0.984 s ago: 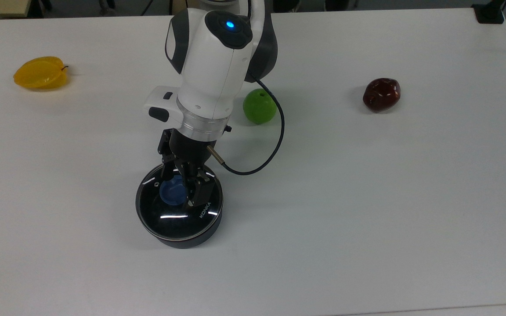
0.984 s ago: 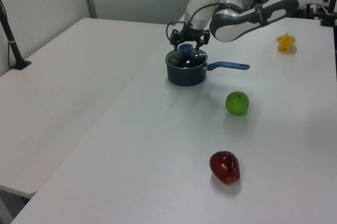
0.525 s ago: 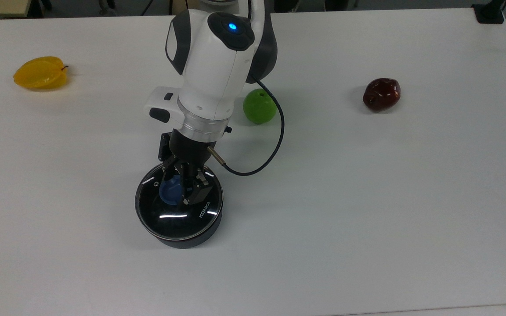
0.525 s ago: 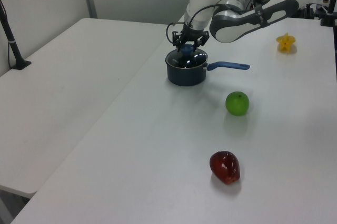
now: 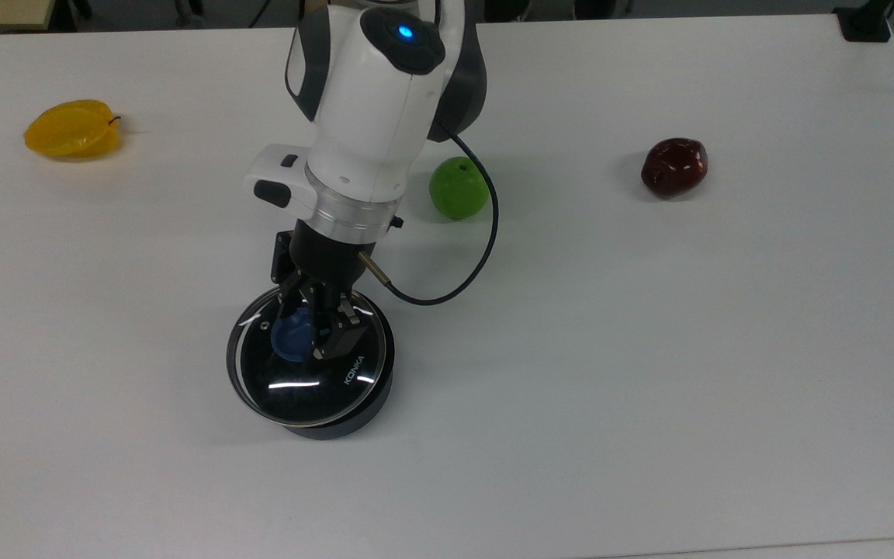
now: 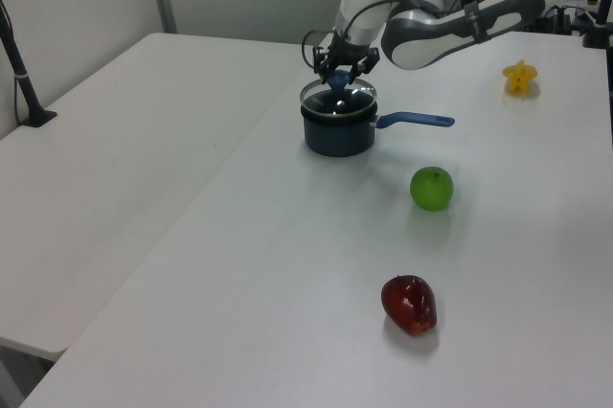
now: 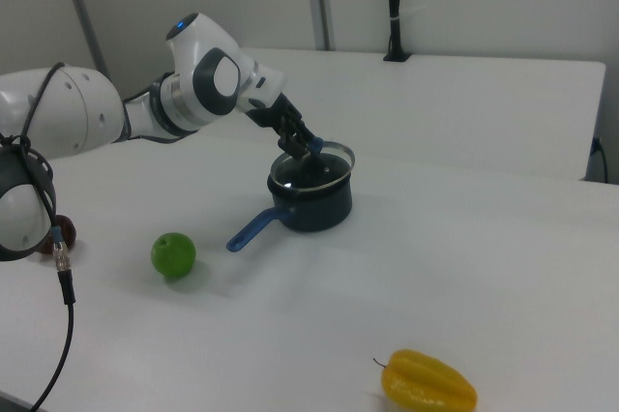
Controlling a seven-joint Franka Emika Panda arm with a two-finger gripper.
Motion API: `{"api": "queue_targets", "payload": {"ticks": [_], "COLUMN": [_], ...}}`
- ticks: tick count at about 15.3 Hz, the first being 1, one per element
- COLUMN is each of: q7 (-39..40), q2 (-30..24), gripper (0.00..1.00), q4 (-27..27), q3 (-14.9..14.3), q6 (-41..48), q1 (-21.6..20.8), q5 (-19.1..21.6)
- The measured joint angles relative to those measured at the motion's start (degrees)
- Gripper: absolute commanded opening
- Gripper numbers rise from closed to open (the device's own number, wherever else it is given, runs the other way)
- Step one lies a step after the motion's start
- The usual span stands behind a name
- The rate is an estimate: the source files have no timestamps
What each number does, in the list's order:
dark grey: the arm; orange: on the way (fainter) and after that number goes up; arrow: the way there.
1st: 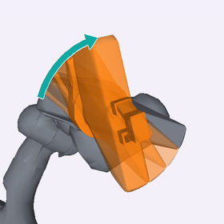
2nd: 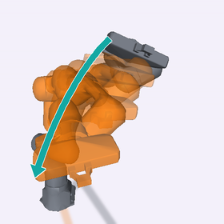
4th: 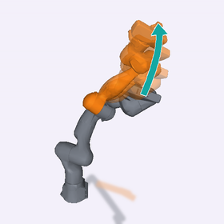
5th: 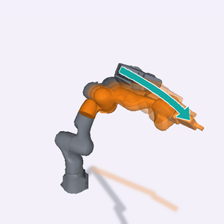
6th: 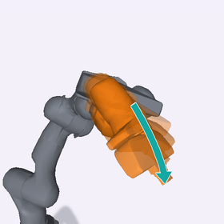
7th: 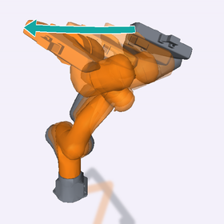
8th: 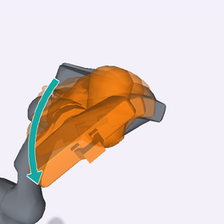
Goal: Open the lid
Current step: 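Lift the glass lid off the saucepan and carry it aside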
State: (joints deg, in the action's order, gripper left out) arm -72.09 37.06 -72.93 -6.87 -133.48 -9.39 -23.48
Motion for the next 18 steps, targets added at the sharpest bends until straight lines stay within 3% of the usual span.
{"api": "queue_targets", "payload": {"ticks": [6, 18], "q7": [0.85, 13.90], "q2": [-3.11, -4.59], "gripper": [0.48, 0.48], "q4": [0.05, -6.02], "q3": [-0.18, -0.42], "q6": [0.01, -3.17], "q1": [2.12, 16.38], "q5": [0.02, 5.33]}}
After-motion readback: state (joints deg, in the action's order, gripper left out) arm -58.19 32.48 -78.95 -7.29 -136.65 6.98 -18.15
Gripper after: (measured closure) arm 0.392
